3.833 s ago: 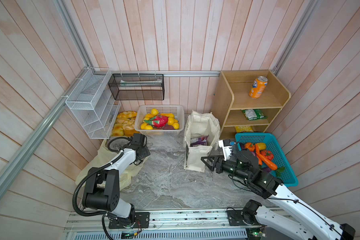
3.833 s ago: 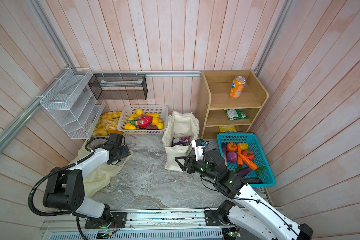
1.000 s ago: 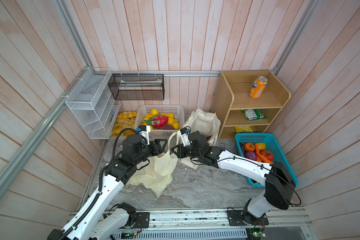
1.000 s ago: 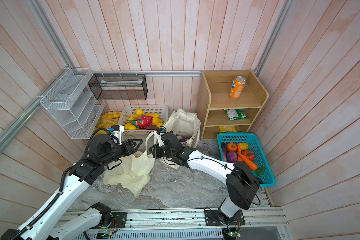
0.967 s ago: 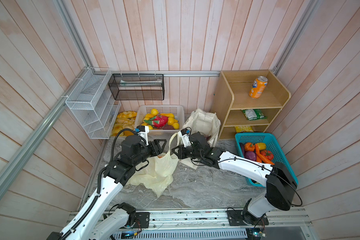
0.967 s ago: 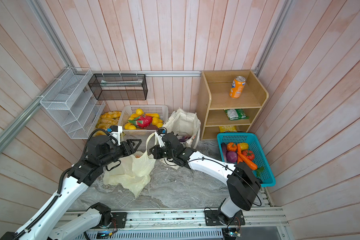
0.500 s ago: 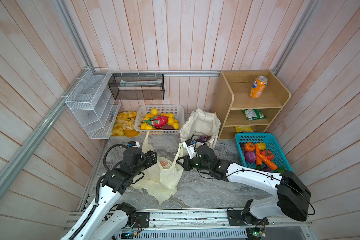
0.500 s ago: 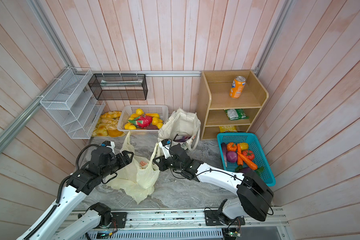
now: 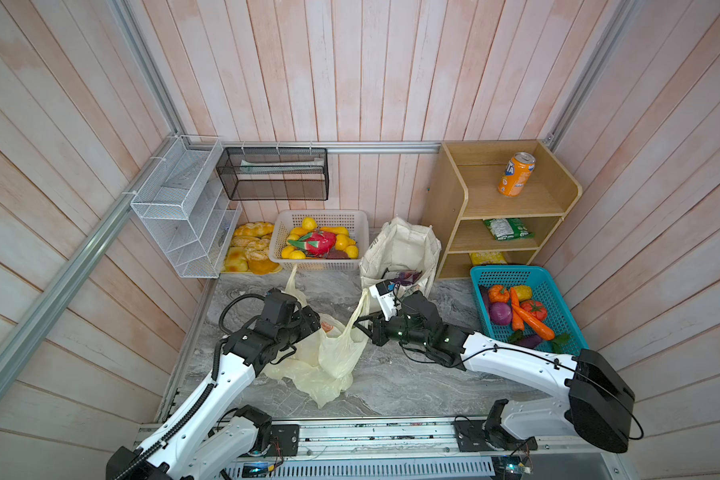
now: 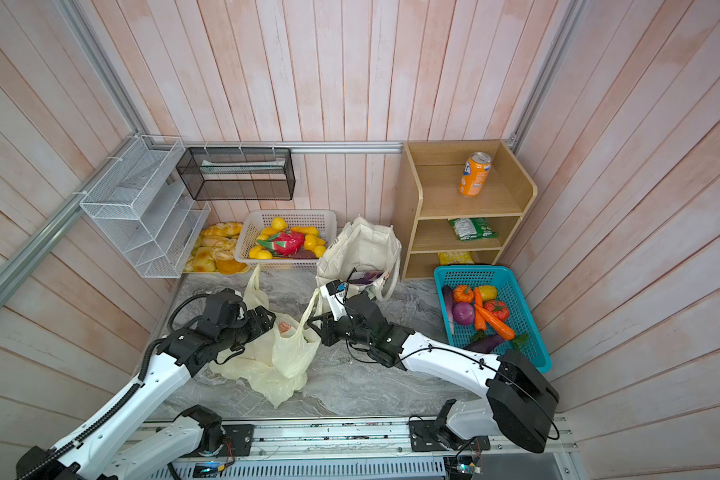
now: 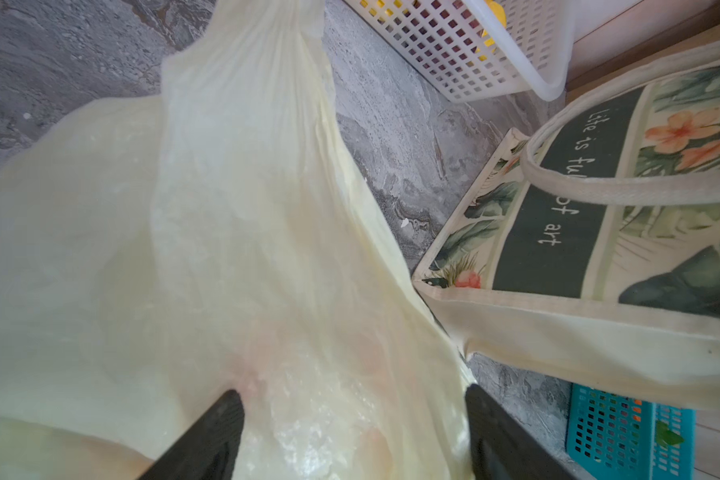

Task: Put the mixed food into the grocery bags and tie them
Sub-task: 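Lift the yellow bag by both handles and spread it open beside the cloth tote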

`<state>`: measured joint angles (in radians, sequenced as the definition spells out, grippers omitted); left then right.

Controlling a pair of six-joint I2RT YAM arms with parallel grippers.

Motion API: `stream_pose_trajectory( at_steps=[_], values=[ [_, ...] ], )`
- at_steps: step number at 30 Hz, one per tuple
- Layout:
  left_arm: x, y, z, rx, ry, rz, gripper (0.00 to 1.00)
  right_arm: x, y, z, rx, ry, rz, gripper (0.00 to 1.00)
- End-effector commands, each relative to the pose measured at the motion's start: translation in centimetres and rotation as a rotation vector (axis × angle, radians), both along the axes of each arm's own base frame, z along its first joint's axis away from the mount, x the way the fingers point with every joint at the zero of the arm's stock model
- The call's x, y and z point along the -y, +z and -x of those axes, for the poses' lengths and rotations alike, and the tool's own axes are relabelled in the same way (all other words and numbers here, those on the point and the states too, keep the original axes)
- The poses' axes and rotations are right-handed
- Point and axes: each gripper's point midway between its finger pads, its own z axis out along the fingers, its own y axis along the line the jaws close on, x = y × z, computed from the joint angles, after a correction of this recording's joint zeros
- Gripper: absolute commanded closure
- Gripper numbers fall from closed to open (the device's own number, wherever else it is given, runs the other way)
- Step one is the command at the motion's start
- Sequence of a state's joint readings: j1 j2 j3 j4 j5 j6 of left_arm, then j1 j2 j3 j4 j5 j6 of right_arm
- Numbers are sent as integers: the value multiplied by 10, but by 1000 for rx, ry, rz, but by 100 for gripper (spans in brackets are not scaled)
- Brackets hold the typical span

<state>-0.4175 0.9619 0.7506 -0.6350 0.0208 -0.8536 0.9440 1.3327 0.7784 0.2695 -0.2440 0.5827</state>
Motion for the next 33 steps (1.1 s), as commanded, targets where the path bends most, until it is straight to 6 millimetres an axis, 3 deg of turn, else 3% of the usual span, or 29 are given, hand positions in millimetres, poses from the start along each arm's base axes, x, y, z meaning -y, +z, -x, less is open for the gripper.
stream_pose_trajectory(
  at_steps=[1, 16, 26, 29, 33],
  values=[
    [6, 8, -8, 33, -12, 11, 14, 0, 6, 5, 26, 12, -19, 85],
    [13, 35, -21, 69, -73, -23, 11, -10, 9, 9, 30, 27, -20, 86],
    [-3, 0, -7, -66, -158, -227, 21, -17, 12, 8, 38, 36, -19, 86],
    [-2, -4, -7, -67, -169, -230, 36, -18, 12, 8, 38, 36, -18, 86],
    [9, -4, -14, -51, -203, -194, 76, -16, 10, 9, 34, 30, -10, 86]
  ],
)
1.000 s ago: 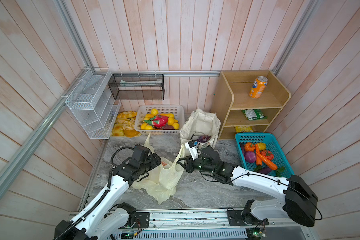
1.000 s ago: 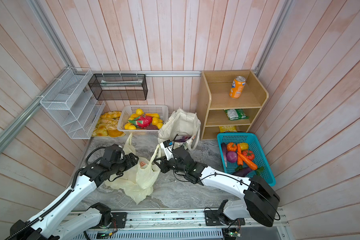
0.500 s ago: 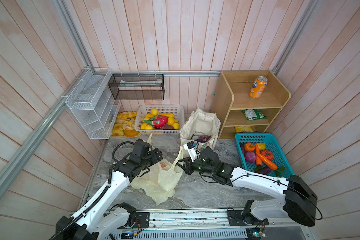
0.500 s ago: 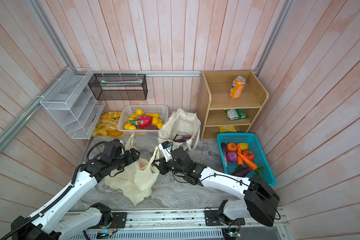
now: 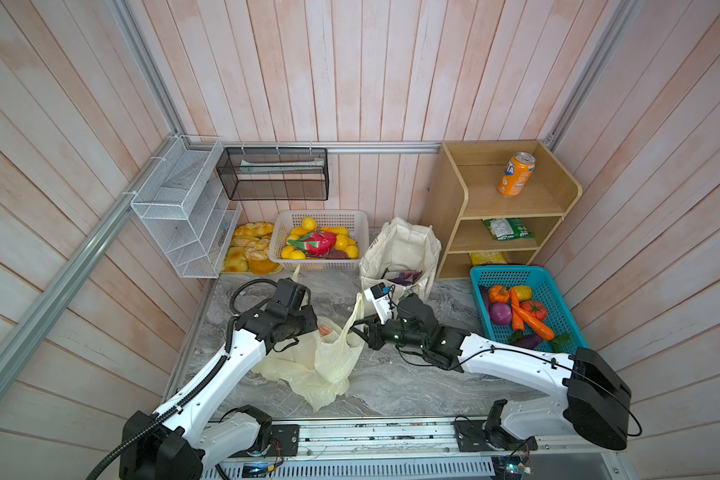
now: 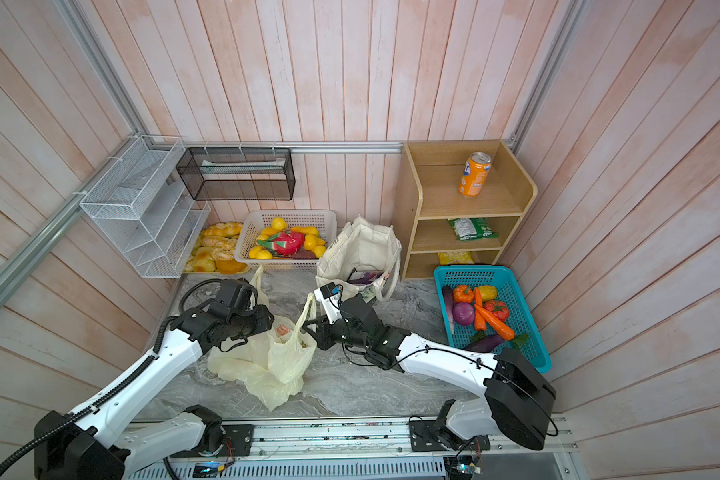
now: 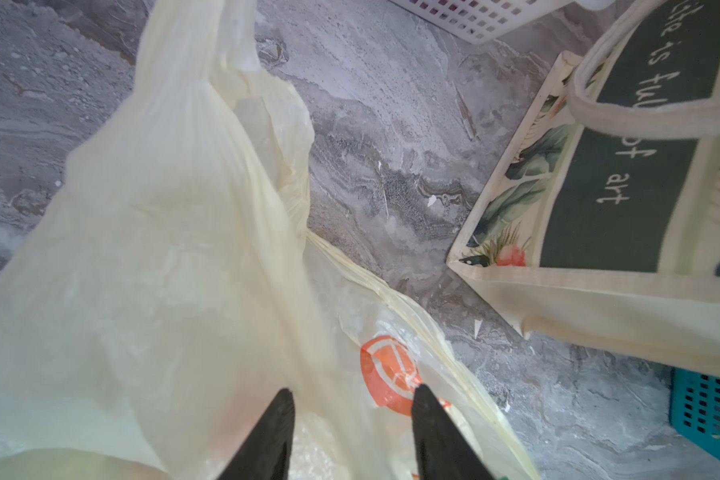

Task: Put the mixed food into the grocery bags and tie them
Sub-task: 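Lift the yellow bag by both handles and spread it open beside the cloth tote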

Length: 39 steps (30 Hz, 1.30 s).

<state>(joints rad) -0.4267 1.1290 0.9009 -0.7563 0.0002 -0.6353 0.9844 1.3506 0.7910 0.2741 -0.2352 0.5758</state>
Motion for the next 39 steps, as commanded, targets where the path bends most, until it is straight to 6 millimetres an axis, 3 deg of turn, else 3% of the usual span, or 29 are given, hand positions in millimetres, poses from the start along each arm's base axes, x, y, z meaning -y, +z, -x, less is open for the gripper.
stream_pose_trajectory(
  at_steps=[1, 4, 6, 8, 10, 11, 15, 19, 23, 26, 32, 39],
  values=[
    [8, 2, -6, 20, -43, 5, 85, -4, 11, -1, 26, -5, -15, 86],
    [14, 23, -21, 99, -72, 13, 100, 2, 10, 4, 20, -14, -10, 86],
    [17, 44, -32, 170, -87, 19, 100, 6, 8, 12, 18, -15, -8, 86],
    [26, 68, -42, 248, -127, 39, 100, 12, 4, 19, 12, -15, 1, 73],
    [32, 90, -50, 316, -168, 45, 100, 23, -5, 25, 4, -24, 27, 49],
    [34, 97, -52, 338, -181, 41, 100, 31, -9, 26, -1, -45, 36, 42],
    [41, 119, -59, 414, -260, 17, 100, 74, -19, 19, -11, -189, 53, 32],
    [46, 126, -57, 456, -323, 9, 100, 115, -31, 10, -52, -291, 36, 32],
    [49, 131, -54, 480, -350, 21, 100, 135, -41, 4, -88, -330, 15, 32],
    [52, 135, -50, 496, -374, 32, 100, 131, -44, 0, -98, -324, 11, 35],
    [55, 141, -37, 492, -392, 88, 100, 110, -69, -17, -118, -295, 92, 48],
    [47, 126, -10, 423, -369, 130, 100, 118, -82, -83, -110, -406, 178, 55]
  ],
)
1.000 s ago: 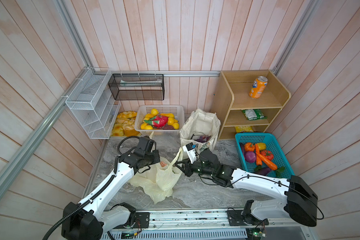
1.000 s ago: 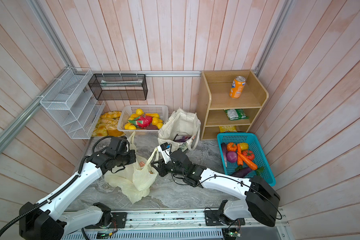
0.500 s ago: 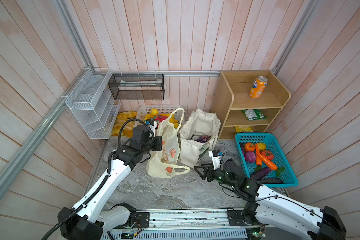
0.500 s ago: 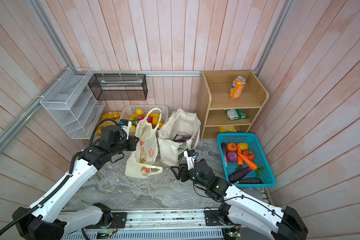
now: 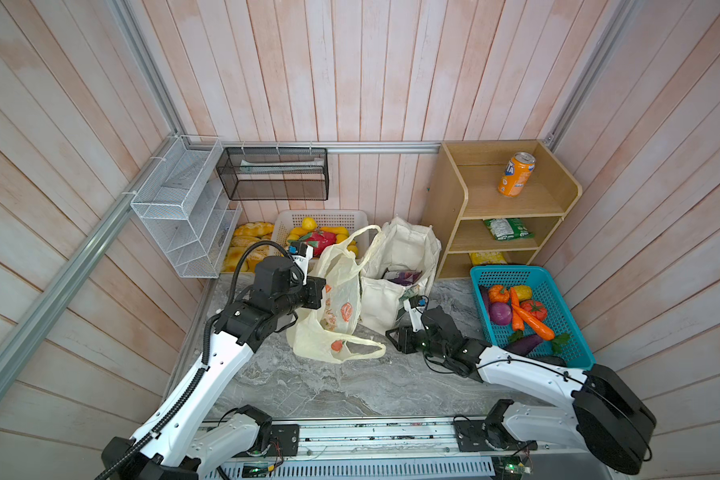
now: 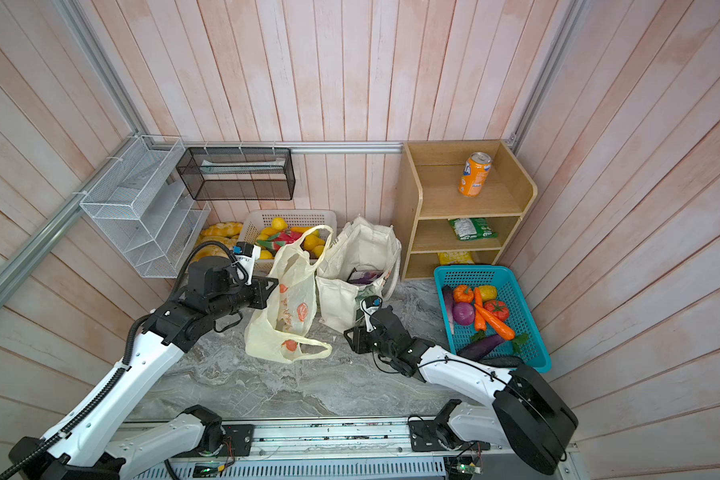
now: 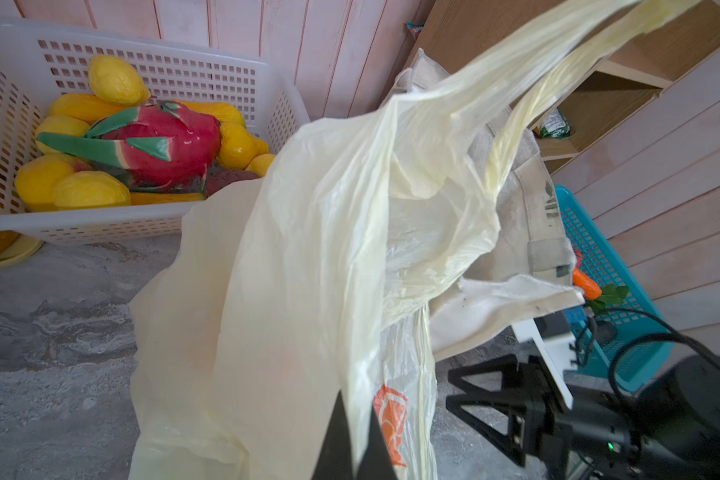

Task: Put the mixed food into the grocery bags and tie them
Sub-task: 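Lift the yellow bag by both handles and spread it open beside the cloth tote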

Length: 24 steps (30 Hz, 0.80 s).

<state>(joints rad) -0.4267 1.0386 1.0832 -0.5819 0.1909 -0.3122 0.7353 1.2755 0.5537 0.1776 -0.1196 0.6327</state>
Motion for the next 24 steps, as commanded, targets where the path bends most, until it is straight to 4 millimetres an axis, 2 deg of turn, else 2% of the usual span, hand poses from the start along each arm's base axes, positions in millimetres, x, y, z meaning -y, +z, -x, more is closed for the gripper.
stream_pose_trajectory(
  at_steps=[1, 4, 6, 8, 11, 14, 16, 19, 24],
  values=[
    [-1, -13, 18, -65, -11, 20, 100, 3, 19, -41, 67, -37, -18, 55],
    [-2, -21, 26, -95, -3, 51, 100, 5, 23, -68, 51, -18, -20, 55],
    [1, -28, 29, -118, -4, 80, 100, 1, 23, -75, 33, 23, -12, 55],
    [2, -37, 30, -151, 6, 102, 100, -4, 23, -72, 19, 64, -6, 54],
    [6, -49, 30, -182, 4, 122, 100, -10, 34, -49, 19, 121, -50, 56],
    [9, -54, 29, -193, -3, 136, 100, -15, 53, -13, 42, 154, -114, 55],
    [11, -54, 28, -190, -4, 146, 100, -19, 65, 11, 57, 173, -179, 47],
    [14, -52, 27, -193, -8, 162, 100, -27, 73, 35, 60, 179, -266, 33],
    [18, -48, 31, -195, -15, 184, 100, -49, 76, 46, 54, 215, -321, 27]
  ],
)
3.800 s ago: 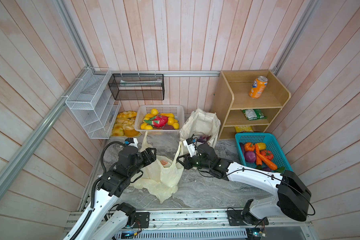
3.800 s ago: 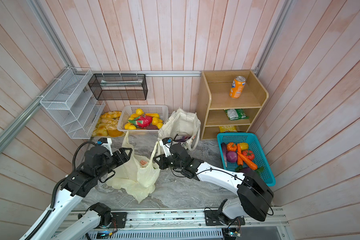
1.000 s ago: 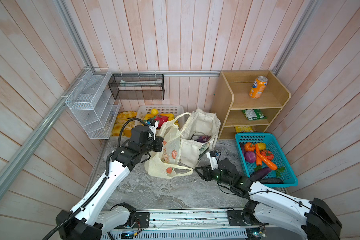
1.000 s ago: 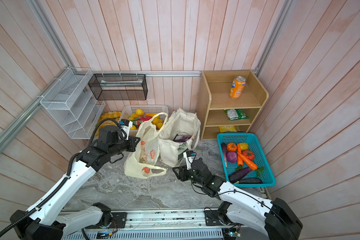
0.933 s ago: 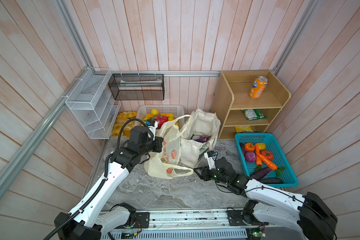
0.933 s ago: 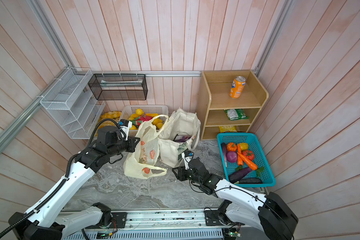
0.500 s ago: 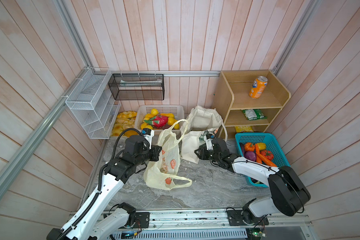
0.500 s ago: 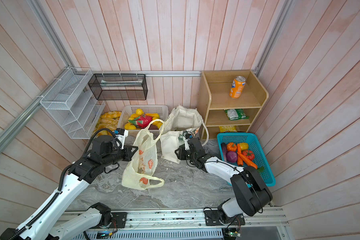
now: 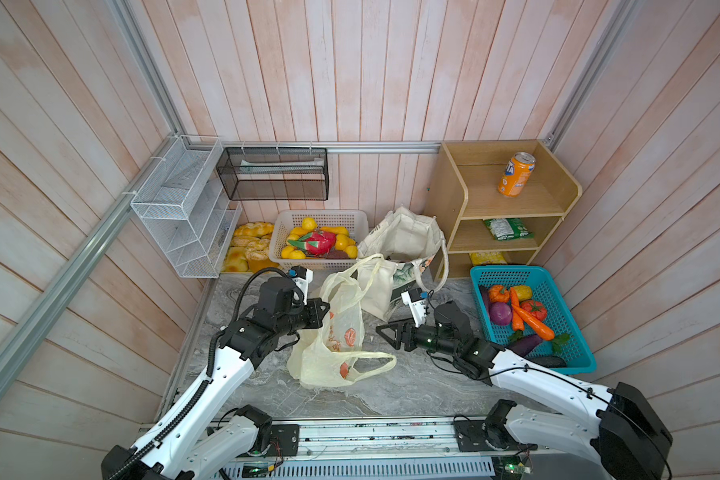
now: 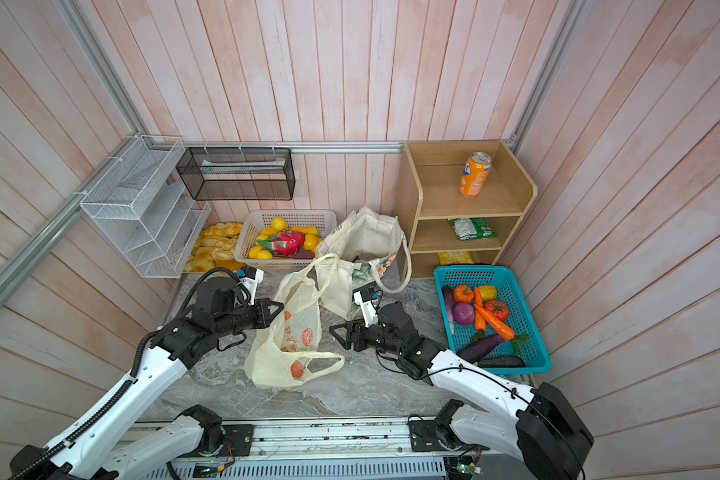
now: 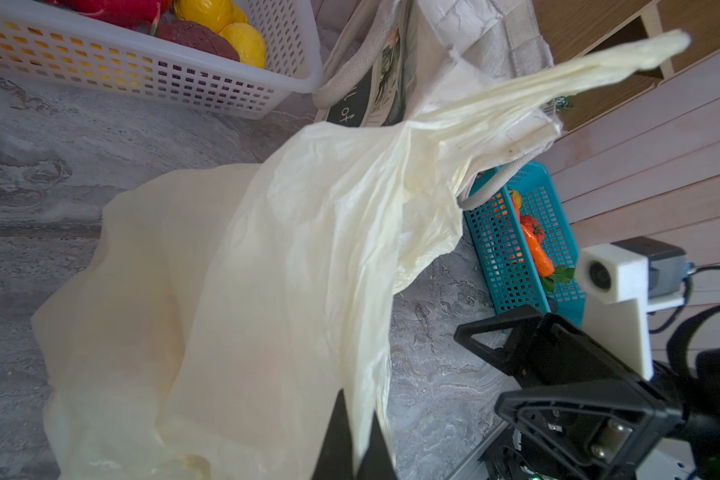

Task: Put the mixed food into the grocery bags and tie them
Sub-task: 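Lift the yellow bag by both handles and spread it open beside the cloth tote, then release the bag handle with the right gripper and reach to the teal basket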

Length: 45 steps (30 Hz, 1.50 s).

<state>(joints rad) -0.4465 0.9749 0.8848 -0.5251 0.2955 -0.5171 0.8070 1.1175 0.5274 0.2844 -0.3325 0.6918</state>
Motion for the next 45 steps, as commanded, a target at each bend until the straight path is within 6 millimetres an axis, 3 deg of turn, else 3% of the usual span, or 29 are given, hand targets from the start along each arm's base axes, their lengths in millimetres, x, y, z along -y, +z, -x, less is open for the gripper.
stream_pose_trajectory(
  at_steps=[1, 10, 12, 14, 16, 17, 20, 22, 23, 25, 28, 33, 36, 38, 41, 45],
  values=[
    [6, 8, 2, 17, -14, 38, 100, -17, 6, -2, -5, -2, -52, 27],
    [9, 16, 10, 24, -17, 60, 100, -65, 5, -12, -1, 75, -73, 26],
    [11, 13, 11, 16, -23, 68, 100, -76, 9, -13, -6, 106, -103, 30],
    [11, 10, 11, 12, -26, 69, 100, -83, 10, -14, -18, 121, -122, 56],
    [10, 6, 11, 9, -19, 58, 100, -79, 0, -20, -45, 74, -87, 93],
    [7, 6, 10, 10, -6, 42, 100, -72, -9, -25, -62, 28, -47, 100],
    [-12, 11, 5, 28, 71, -40, 100, -17, -60, -40, -188, -237, 144, 100],
    [-16, 15, 6, 38, 83, -53, 100, 31, -93, -40, -269, -418, 235, 100],
    [-16, 16, 7, 38, 81, -46, 100, 45, -102, -37, -291, -465, 238, 100],
    [-12, 14, 9, 32, 68, -27, 100, 61, -112, -31, -328, -512, 218, 100],
    [-6, 7, 11, 18, 50, 9, 100, 59, -112, -29, -336, -496, 214, 100],
    [-1, 3, 10, 8, 33, 25, 100, 37, -92, -29, -304, -385, 204, 99],
    [0, 4, 10, 12, 26, 25, 100, 24, -65, -27, -264, -307, 159, 62],
    [0, 2, 10, 12, 23, 24, 100, 21, -45, -25, -232, -270, 145, 47],
    [0, -2, 9, 13, 24, 23, 100, 26, -11, -23, -173, -257, 129, 39],
    [1, -10, 7, 6, 29, 29, 100, 52, 30, -25, -97, -321, 109, 35]
  ],
)
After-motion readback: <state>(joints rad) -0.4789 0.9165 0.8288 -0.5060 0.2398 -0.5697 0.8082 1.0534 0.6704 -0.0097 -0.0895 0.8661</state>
